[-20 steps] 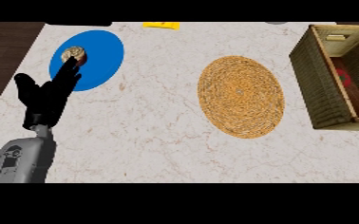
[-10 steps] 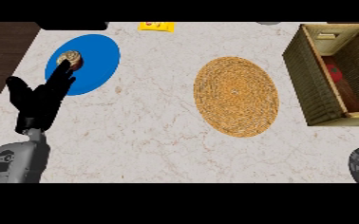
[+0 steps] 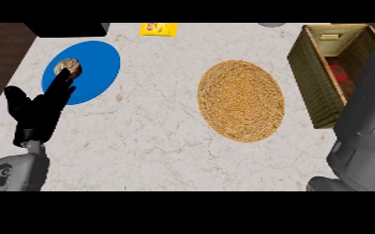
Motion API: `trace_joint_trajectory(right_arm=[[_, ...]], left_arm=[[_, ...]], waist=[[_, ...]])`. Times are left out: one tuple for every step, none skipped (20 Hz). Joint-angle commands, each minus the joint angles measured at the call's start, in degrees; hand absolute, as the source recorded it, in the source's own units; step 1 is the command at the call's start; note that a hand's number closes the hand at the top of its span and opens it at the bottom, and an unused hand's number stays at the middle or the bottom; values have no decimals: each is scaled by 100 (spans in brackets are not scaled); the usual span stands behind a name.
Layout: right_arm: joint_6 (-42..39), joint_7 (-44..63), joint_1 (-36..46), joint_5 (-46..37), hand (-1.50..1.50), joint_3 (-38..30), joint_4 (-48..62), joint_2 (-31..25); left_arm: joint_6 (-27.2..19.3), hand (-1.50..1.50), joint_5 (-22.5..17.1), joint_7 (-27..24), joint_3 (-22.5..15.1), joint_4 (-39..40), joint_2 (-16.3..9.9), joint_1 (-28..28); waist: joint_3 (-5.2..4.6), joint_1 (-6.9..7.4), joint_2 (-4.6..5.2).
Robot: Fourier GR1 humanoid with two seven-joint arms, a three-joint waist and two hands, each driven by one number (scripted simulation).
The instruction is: Pick the tomato from the placemat and place it in the basket
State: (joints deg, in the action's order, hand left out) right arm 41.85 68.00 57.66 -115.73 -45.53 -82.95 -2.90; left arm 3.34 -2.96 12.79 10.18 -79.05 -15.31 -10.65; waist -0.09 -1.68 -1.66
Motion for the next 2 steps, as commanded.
trace_joint_trajectory(right_arm=[[-764,387,-716,482,-150,482,-1066,275],[-1009,527,-787,536,-150,740,-1258,279]], left_arm=[[-3,0,-2,-137,5,-30,67,252],[-12,0,3,73,-8,-35,-5,-66]], waist=[[0,-3,-47],[1,21,-5]])
